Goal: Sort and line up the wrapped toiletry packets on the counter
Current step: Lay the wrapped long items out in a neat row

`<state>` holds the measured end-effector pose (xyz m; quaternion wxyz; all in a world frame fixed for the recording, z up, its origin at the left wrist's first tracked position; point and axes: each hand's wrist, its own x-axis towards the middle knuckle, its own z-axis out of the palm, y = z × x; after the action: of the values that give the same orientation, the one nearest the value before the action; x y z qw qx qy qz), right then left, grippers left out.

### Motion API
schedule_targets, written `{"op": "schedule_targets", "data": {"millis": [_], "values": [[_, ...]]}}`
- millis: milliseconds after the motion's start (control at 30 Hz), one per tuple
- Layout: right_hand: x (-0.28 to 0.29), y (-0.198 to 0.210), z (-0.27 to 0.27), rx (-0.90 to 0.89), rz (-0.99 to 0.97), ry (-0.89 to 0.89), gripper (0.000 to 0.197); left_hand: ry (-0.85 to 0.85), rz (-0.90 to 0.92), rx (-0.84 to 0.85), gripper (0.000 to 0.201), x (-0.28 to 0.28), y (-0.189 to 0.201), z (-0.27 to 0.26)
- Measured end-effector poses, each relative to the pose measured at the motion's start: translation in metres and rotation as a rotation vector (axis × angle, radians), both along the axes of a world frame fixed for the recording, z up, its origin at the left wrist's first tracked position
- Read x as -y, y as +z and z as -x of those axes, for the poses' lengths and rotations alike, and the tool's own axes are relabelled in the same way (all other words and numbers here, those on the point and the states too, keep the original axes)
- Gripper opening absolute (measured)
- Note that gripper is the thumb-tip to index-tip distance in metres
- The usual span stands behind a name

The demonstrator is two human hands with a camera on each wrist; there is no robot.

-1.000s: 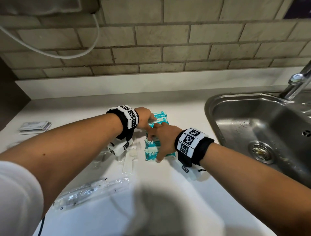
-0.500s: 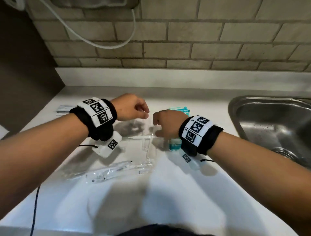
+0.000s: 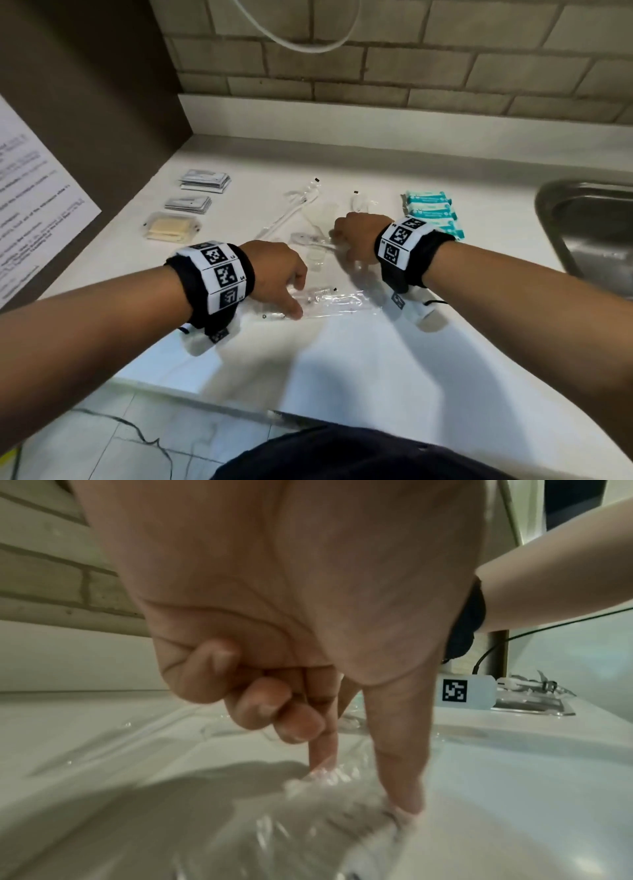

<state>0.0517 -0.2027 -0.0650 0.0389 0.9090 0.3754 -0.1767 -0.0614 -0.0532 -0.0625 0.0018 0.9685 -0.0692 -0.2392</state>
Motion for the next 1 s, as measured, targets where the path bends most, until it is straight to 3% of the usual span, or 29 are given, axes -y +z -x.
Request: {"op": "schedule_targets", "data": {"millis": [300, 567, 767, 1000], "values": [[0.007, 0.014, 0.009, 0.051, -0.2, -0.196, 0.031, 0.106, 0.337, 0.076, 0.022, -0.013, -0.007, -0.004], [0.006, 0.03, 0.038, -0.162, -0.245, -0.205, 0.017, 0.182, 0.501, 0.031, 0.027, -0.029, -0.018, -0.011], [0.0, 0.025, 0.045, -0.14, -0.266, -0.206, 0.017, 0.134, 0.7, 0.116, 0.022, -0.017, -0.017, -0.017], [0.009, 0.025, 0.033, -0.105, -0.383, -0.251, 0.019, 0.266, 0.598, 0.133, 0.03, -0.046, -0.011, -0.026]]}}
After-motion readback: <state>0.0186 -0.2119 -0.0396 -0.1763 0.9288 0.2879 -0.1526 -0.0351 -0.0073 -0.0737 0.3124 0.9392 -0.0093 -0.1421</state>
